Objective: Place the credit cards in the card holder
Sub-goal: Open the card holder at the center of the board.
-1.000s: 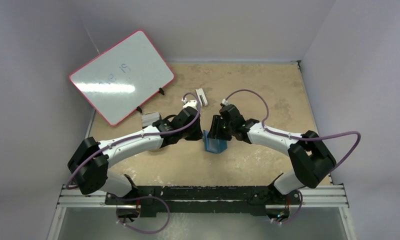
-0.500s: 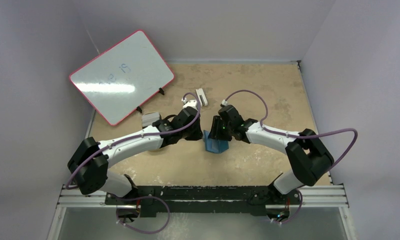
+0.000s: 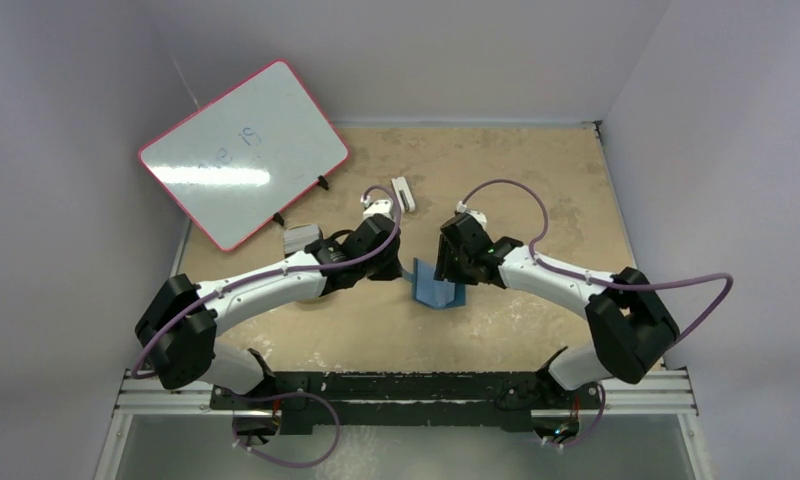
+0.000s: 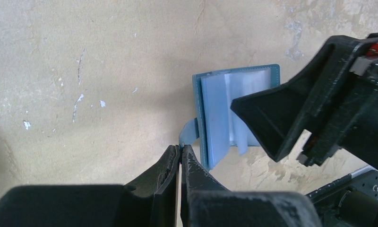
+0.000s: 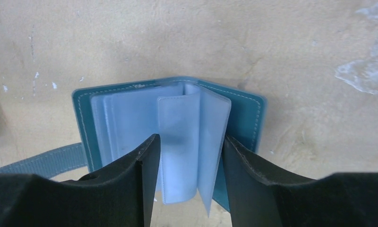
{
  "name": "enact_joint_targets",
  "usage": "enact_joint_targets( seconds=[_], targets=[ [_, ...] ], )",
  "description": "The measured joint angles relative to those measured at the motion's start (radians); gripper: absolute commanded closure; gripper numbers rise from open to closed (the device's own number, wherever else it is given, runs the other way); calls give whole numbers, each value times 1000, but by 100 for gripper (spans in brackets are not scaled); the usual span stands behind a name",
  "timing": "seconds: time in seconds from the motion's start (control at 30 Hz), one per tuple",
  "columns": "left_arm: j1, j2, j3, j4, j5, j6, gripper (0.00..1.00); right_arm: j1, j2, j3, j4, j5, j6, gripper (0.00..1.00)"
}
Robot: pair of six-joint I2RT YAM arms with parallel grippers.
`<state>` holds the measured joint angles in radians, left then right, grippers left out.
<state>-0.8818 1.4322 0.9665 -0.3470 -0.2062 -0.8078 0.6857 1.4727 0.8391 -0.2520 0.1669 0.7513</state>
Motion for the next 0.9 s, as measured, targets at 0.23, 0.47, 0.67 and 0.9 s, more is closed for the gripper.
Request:
enact_joint_targets(
  seconds=[0.23,0.47,0.67,0.9],
  targets=[
    [0,0,-26,-5,-18,0,100,1,-27,1,-63,60,1,44],
    [0,0,-60,-2,-26,-1,100,1,-27,1,-104,107,10,46],
    [0,0,-90,10,-30,-3,100,1,-24,1,-137,140,18,49],
    [0,0,-102,33,-30,-4,100,3,34,18,-161,167,19,55]
  ],
)
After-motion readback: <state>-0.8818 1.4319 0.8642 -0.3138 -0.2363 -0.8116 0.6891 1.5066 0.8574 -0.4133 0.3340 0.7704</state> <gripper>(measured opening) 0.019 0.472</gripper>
